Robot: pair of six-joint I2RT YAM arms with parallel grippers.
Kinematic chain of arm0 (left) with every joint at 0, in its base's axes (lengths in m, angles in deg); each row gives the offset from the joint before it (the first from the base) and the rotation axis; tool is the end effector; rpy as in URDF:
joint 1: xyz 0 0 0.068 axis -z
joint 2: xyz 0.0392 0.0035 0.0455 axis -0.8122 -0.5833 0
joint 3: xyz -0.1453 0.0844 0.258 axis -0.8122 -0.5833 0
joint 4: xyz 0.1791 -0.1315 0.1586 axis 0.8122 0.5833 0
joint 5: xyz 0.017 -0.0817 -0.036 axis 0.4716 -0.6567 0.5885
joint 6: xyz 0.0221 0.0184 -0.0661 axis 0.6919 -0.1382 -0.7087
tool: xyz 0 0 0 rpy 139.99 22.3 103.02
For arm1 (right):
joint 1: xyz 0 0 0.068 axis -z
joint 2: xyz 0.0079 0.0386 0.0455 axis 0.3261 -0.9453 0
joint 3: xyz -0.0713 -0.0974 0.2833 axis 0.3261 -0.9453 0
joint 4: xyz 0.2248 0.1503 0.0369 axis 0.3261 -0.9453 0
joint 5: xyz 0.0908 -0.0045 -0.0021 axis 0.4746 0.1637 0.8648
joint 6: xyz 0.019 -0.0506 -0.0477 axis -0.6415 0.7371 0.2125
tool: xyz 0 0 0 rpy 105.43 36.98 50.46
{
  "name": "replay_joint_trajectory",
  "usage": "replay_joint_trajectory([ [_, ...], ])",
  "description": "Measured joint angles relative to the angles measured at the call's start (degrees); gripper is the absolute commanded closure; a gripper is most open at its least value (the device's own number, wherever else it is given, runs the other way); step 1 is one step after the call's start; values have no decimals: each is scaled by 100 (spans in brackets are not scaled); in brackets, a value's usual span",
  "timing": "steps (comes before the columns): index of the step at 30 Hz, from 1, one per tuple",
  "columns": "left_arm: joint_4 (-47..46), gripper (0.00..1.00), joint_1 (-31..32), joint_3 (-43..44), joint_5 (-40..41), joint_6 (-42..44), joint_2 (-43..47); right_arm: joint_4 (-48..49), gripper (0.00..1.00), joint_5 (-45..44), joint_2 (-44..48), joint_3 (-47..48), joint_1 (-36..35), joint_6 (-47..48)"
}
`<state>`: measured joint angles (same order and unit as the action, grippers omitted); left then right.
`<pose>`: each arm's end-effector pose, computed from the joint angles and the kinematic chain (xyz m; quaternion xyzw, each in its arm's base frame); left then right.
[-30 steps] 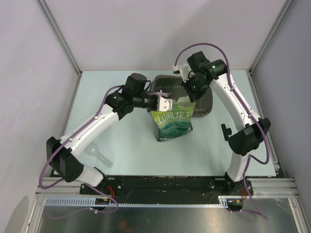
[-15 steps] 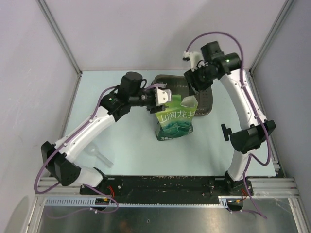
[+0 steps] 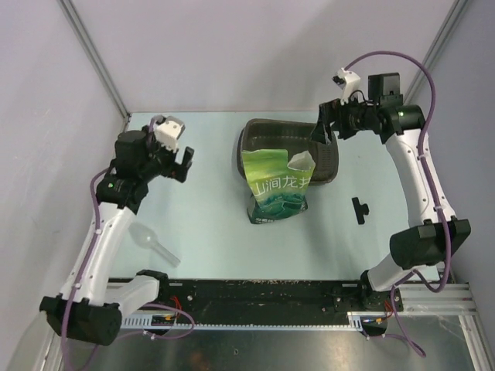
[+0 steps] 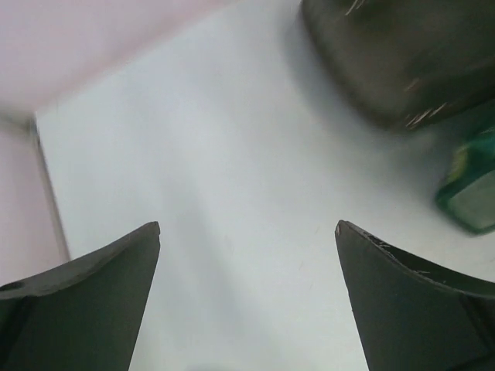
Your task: Fill the litter box with clean litter
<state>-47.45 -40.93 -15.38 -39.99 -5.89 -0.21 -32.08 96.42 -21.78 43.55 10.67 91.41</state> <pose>0.2274 -0.0660 0.4182 0.2766 0.7797 -0.0581 0.5588 0.3490 0.0827 0.4636 -0.2638 0.8409 0.2344 0.4103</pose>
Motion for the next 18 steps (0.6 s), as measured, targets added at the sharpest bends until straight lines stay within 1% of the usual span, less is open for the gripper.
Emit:
replay_joint_trajectory([
  [2, 247, 0, -514, -310, 308, -13, -79, 424, 0, 118, 201, -461, -46, -131],
  [4, 597, 0, -887, -675, 529, 103, -216, 710, 0, 219, 229, -647, -109, -229],
  [6, 977, 0, -1165, -1008, 564, 376, -295, 903, 0, 308, 221, -745, -173, -278],
  [7, 1220, 0, -1351, -1161, 439, 680, -304, 992, 0, 378, 221, -800, -199, -302],
  [8, 1464, 0, -1515, -1294, 289, 1034, -256, 1082, 0, 452, 225, -863, -208, -313],
  [10, 1893, 0, -1762, -1537, -70, 2050, 26, 1246, 0, 623, 243, -1023, -238, -323],
  [12, 2205, 1, -1825, -1755, -345, 3123, 463, 1300, 0, 758, 245, -1134, -258, -328],
  [15, 2618, 6, -1823, -2166, -640, 4872, 1036, 1346, 0, 920, 245, -1209, -284, -330],
  [18, 2905, 15, -1823, -2474, -717, 6186, 1005, 1429, 0, 1005, 286, -1274, -302, -332],
])
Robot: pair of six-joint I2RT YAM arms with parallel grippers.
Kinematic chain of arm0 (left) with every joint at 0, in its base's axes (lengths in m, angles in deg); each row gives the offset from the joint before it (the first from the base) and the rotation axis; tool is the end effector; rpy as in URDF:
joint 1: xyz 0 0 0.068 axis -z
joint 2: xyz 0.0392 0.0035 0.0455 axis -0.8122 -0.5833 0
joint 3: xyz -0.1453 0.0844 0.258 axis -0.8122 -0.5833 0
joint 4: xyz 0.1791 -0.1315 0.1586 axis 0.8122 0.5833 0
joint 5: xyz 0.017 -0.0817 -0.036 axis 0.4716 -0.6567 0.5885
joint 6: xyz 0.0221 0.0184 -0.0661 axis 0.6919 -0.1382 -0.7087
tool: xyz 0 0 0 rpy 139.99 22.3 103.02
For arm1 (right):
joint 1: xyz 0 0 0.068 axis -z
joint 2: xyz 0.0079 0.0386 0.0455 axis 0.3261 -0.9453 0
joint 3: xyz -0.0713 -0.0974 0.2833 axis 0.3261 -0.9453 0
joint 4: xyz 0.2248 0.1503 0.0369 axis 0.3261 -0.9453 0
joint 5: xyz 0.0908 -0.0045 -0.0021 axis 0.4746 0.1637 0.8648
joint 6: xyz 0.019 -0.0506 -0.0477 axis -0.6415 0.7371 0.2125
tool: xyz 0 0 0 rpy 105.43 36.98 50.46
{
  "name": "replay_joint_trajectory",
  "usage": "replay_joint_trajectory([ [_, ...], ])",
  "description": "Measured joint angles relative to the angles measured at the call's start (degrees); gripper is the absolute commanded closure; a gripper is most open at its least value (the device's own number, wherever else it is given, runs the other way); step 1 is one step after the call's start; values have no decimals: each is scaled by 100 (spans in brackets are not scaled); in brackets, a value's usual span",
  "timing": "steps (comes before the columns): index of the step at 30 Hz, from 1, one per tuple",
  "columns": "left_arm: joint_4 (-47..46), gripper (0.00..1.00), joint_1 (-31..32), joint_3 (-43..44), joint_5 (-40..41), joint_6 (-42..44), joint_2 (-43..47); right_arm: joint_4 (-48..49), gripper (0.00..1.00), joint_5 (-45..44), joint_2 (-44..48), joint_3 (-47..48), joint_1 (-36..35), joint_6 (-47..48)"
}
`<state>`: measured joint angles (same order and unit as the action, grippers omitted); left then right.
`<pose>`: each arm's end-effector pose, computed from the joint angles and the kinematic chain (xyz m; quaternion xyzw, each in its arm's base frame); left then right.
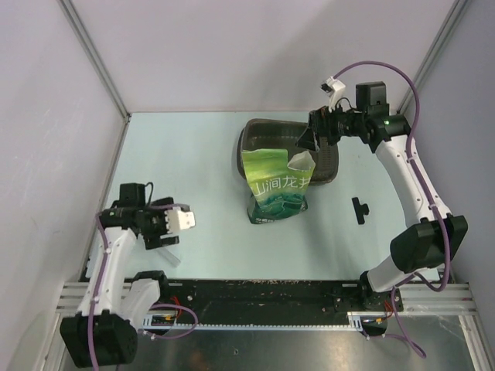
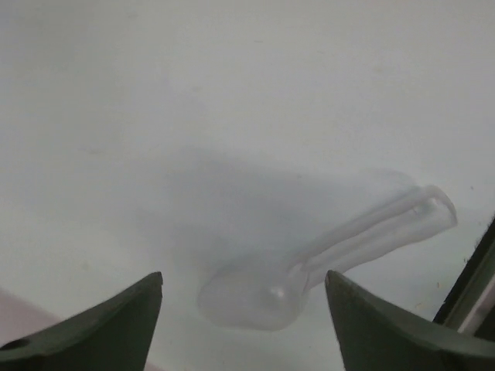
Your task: Fill the litter box with clean litter
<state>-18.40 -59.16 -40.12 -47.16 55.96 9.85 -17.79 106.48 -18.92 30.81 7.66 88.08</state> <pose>0.1417 -0.0068 0.2528 0.6149 0.7448 0.0240 0.2581 0.3475 0.1102 0.4338 -0.3010 0.7935 0.3270 0.4157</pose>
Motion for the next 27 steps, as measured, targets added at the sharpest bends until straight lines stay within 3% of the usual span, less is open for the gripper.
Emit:
replay_joint_trajectory([
  [8, 269, 17, 22, -533, 170, 1886, -494, 52, 0, 46, 295, -352, -2, 2],
  [13, 275, 13, 17, -529, 450, 1821, -610, 72, 0, 68, 455, -455, 9, 2],
  [15, 328, 8, -24, -385, 605, 1639, -850, 83, 0, 103, 468, -455, 22, 2],
  [16, 361, 1, -107, -271, 710, 1609, -1010, 98, 0, 122, 470, -455, 35, 2],
  [21, 450, 0, -1001, 55, 1078, 2072, -1338, 144, 0, 227, 468, -459, 74, -20],
  [27, 125, 4, -1132, -79, 918, 2479, -1528, 164, 0, 295, 431, -459, 70, -39],
])
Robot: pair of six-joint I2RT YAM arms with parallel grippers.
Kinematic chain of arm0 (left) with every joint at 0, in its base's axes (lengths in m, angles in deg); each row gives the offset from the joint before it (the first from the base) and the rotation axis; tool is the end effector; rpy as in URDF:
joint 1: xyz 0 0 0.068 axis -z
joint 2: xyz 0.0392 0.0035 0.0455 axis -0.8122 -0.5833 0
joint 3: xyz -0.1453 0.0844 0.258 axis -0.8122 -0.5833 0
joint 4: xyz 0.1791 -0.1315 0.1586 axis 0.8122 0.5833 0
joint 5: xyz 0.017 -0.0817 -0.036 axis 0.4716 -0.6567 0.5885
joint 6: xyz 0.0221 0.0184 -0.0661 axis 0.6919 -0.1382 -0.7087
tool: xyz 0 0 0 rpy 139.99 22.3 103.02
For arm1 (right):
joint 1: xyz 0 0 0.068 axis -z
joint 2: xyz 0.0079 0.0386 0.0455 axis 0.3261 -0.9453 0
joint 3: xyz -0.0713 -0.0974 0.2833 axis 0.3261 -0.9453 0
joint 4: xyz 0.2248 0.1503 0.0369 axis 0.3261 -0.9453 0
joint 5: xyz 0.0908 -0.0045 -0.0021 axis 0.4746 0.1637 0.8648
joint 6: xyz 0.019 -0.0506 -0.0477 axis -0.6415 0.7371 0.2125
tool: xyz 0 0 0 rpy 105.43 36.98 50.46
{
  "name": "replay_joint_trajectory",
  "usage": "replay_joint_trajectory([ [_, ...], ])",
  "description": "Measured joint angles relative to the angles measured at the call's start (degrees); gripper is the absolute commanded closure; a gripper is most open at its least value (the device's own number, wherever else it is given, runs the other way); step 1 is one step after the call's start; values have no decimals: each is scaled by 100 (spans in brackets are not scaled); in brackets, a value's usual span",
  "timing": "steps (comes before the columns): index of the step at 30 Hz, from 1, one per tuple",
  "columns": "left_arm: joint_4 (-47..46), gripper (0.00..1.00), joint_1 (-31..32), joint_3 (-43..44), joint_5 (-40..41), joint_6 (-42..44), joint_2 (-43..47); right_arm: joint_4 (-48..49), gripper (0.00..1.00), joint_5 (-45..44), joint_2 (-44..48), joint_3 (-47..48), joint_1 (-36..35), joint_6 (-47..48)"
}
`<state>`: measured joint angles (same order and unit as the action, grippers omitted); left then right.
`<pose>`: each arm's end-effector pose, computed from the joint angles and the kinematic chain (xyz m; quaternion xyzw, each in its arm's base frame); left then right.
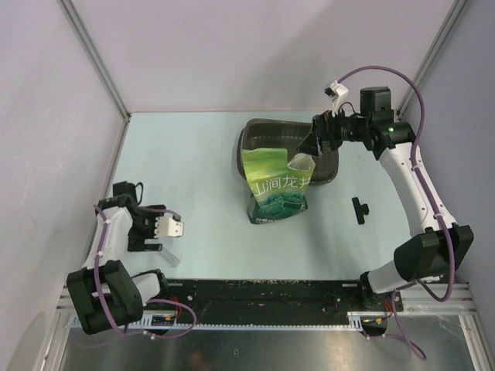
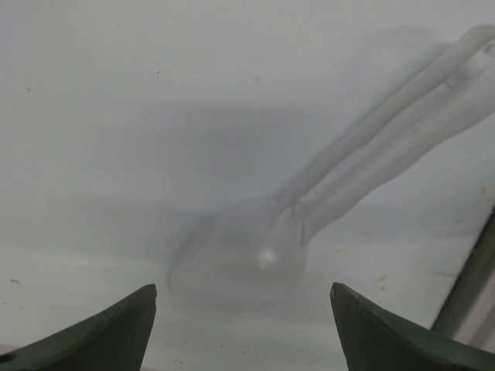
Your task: Fill the litter box with clean litter
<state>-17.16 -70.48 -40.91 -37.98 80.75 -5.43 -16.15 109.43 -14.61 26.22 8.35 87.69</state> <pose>0.1642 0.0377 0.2096 0.6982 0.7089 0.0124 0.0992 0.3266 0.1041 0.4351 -0.3060 0.7806 0.3453 0.4216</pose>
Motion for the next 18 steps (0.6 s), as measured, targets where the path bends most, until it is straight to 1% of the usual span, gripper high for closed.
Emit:
replay_joint_trajectory([
  [6, -966, 11, -4, -695, -50, 232, -136, -7, 0, -2, 0, 0, -2, 2],
  [7, -1054, 15, -4, -739, -52, 240, -195, -9, 0, -2, 0, 0, -2, 2],
  [9, -1250, 21, -4, -800, -57, 286, -328, -9, 0, -2, 0, 0, -4, 2],
  [10, -1349, 26, -4, -828, -57, 328, -391, -9, 0, -2, 0, 0, -4, 2],
  [12, -1416, 32, -4, -844, -37, 348, -437, -9, 0, -4, 0, 0, -13, 2],
  [13, -1458, 39, -7, -852, -26, 374, -437, -9, 0, -4, 0, 0, -15, 0],
  [15, -1519, 46, -11, -863, -13, 391, -450, -9, 0, -7, 0, 0, -31, 2],
  [16, -1530, 54, -11, -866, -9, 385, -459, -7, 0, -7, 0, 0, -35, 2],
  [18, -1578, 64, -9, -863, -11, 376, -472, -7, 0, -9, 0, 0, -46, 2],
])
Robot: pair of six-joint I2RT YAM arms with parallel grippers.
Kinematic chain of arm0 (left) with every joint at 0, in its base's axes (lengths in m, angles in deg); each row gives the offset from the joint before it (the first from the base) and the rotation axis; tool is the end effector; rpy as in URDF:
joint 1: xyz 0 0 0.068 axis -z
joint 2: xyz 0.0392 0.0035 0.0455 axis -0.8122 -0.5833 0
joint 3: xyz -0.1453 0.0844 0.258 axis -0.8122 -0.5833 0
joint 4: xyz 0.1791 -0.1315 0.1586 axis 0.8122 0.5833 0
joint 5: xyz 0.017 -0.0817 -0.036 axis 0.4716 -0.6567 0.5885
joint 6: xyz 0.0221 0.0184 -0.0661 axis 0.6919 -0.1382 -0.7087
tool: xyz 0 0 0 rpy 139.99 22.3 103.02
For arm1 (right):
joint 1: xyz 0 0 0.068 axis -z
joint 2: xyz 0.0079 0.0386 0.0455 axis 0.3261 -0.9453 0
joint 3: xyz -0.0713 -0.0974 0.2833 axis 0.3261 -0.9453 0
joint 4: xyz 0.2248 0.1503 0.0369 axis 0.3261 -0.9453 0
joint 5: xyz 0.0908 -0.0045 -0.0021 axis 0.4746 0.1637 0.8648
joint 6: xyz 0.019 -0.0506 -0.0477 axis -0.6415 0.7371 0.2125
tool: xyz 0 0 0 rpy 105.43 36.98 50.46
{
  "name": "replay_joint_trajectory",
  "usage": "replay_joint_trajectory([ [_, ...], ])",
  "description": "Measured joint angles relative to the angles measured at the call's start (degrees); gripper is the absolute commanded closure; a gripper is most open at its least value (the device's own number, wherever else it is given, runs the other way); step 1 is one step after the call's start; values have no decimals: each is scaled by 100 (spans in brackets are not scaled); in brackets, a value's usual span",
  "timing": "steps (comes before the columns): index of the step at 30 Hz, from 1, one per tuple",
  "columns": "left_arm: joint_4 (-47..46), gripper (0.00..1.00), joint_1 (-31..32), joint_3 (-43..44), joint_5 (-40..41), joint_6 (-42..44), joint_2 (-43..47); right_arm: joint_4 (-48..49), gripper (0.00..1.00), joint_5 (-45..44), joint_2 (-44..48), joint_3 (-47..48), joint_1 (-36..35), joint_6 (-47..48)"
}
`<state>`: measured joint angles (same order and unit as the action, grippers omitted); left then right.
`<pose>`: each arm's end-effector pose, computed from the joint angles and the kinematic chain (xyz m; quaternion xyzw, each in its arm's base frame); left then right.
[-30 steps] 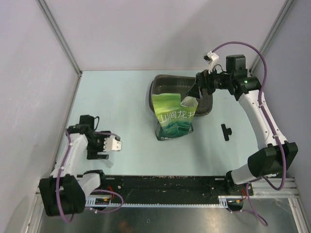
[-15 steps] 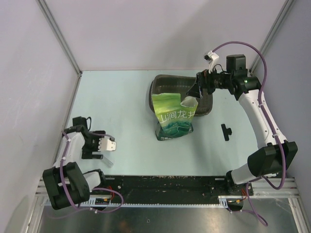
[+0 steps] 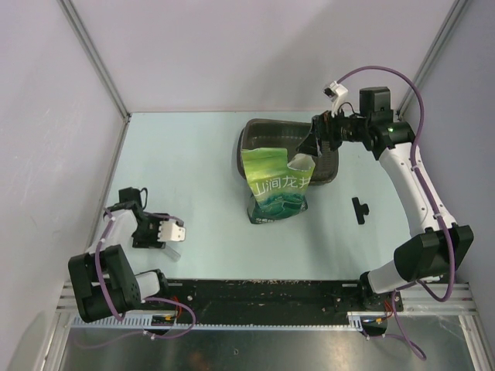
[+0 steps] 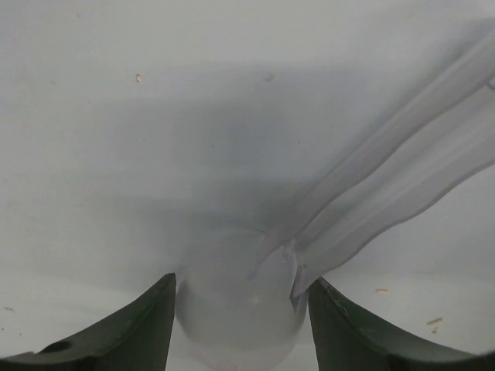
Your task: Fill the litter box with clean litter
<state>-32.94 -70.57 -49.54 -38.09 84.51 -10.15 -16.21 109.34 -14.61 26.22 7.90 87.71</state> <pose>0.1750 0.0410 0.1611 0.7207 0.6838 0.0340 0.1092 0.3257 0.1066 0.4350 -0.3088 0.7799 0.3463 0.4200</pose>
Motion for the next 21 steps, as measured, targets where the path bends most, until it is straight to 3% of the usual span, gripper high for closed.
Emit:
replay_joint_trajectory([
  [4, -13, 88, 11, 66, -35, -219, -68, -4, 0, 0, -24, 15, -24, 22],
  [8, 101, 99, 98, 374, -328, -699, -245, -15, 0, 4, -109, 103, -37, 87],
  [14, 396, 100, 247, 1716, -1287, -2192, -525, -26, 0, 15, -236, 326, -44, 170],
  [21, 776, 100, 551, 2710, -2551, -4096, -667, 125, 0, 223, -286, 669, -138, 337],
])
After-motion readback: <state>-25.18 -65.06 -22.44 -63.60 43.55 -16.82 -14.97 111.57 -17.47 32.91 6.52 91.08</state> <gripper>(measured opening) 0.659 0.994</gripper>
